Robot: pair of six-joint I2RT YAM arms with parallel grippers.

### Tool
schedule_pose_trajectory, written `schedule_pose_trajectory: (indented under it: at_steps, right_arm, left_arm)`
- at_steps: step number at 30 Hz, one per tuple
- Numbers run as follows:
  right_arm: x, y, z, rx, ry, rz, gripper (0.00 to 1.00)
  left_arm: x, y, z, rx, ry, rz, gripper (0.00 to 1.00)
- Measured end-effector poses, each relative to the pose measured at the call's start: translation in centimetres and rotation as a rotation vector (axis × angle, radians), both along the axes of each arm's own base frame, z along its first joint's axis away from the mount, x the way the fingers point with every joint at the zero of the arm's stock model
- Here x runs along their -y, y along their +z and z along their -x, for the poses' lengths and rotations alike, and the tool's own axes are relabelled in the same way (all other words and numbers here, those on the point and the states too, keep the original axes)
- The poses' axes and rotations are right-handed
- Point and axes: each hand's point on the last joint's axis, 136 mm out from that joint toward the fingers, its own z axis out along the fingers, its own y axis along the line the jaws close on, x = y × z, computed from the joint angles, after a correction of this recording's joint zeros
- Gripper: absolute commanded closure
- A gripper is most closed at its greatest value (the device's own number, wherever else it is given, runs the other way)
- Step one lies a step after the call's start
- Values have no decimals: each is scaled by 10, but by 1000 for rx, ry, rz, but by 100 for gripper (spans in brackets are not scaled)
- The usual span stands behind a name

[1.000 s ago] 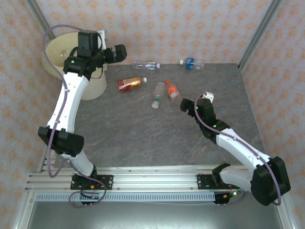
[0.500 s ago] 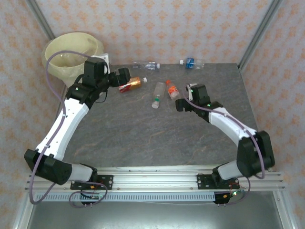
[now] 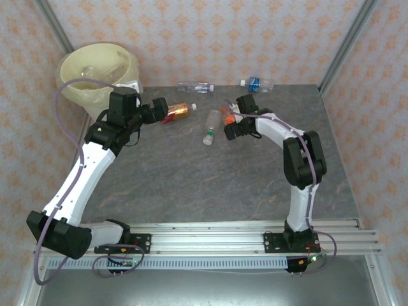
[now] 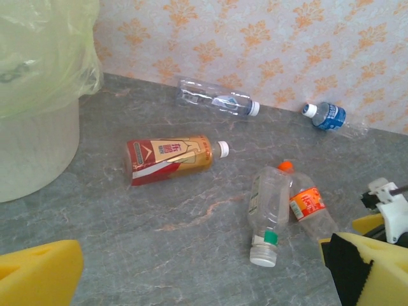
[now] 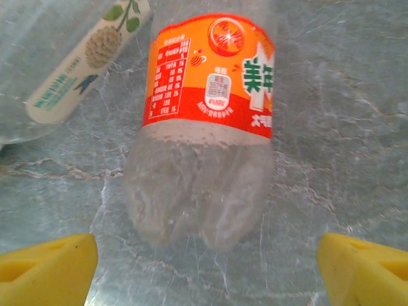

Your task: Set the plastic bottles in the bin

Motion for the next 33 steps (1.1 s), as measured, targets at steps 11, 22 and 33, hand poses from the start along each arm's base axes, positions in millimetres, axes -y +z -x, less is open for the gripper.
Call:
schedule_pose_trajectory:
  at_steps: [11, 22, 33]
  right_arm:
    - [-10, -25, -27, -48, 38, 39, 34]
    - [8, -16, 12, -46, -38, 21, 59]
    - [24, 81, 92, 196, -87, -207, 66]
  left_arm:
    - [-6, -9, 2, -15, 28, -21, 0]
    - [9, -24, -4, -2, -13, 68, 0]
    - [66, -29, -5, -2, -206, 246, 0]
